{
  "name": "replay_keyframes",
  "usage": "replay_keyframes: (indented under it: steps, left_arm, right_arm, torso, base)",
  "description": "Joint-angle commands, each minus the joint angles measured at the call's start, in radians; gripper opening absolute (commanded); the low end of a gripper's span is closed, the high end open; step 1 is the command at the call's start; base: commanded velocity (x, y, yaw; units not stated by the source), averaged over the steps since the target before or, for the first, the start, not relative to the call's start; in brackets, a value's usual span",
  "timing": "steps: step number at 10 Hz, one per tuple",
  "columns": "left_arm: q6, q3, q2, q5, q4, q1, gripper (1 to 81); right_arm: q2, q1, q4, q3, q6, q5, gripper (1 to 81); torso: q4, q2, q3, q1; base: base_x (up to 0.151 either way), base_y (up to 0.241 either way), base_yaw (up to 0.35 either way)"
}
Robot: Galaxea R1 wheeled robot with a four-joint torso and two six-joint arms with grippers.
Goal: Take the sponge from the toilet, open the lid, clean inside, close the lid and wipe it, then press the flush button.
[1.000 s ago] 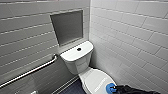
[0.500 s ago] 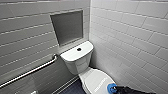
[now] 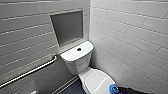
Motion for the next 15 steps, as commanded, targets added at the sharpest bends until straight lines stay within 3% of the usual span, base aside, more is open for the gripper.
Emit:
replay_keyframes:
  steps: [1, 2, 3, 4, 6, 11, 13, 15]
  left_arm:
    - [0.003, 0.016, 0.005, 0.08, 0.005, 0.01, 81.1]
    - [0.003, 0.019, 0.005, 0.08, 0.005, 0.004, 81.1]
    - [0.003, 0.023, 0.002, 0.082, 0.005, -0.004, 81.1]
    - [0.003, 0.026, 0.002, 0.085, 0.005, -0.012, 81.1]
    - [0.003, 0.027, 0.003, 0.088, 0.007, -0.022, 81.1]
    - [0.003, 0.036, -0.014, 0.102, 0.007, -0.064, 81.1]
    - [0.003, 0.036, -0.018, 0.119, 0.005, -0.081, 81.1]
    - [0.003, 0.036, -0.023, 0.119, 0.005, -0.096, 81.1]
  right_arm:
    - [-0.103, 0.022, 0.214, 0.118, 0.019, -0.209, 1.0]
    - [-0.193, 0.023, 0.275, 0.25, 0.012, -0.192, 1.0]
    - [-0.273, 0.023, 0.286, 0.368, 0.018, -0.143, 1.0]
    - [-0.321, 0.025, 0.286, 0.442, 0.021, -0.143, 1.0]
    - [-0.381, 0.006, 0.286, 0.534, 0.021, -0.155, 1.0]
    - [-0.537, -0.124, 0.288, 0.668, 0.024, -0.103, 1.0]
    - [-0.582, -0.224, 0.271, 0.682, 0.022, 0.044, 1.0]
    - [-0.583, -0.323, 0.206, 0.677, 0.013, 0.116, 1.0]
  torso:
    - [0.0, 0.0, 0.0, 0.0]
    - [0.0, 0.0, 0.0, 0.0]
    - [0.0, 0.0, 0.0, 0.0]
    - [0.0, 0.0, 0.0, 0.0]
    - [0.0, 0.0, 0.0, 0.0]
    - [0.0, 0.0, -0.001, 0.0]
    - [0.0, 0.0, -0.001, 0.0]
    - [0.0, 0.0, -0.001, 0.0]
  base:
    - [0.0, 0.0, 0.0]
    - [0.0, 0.0, 0.0]
    - [0.0, 0.0, 0.0]
    - [0.0, 0.0, 0.0]
    - [0.0, 0.0, 0.0]
    - [0.0, 0.0, 0.0]
    - [0.0, 0.0, 0.0]
    - [0.0, 0.0, 0.0]
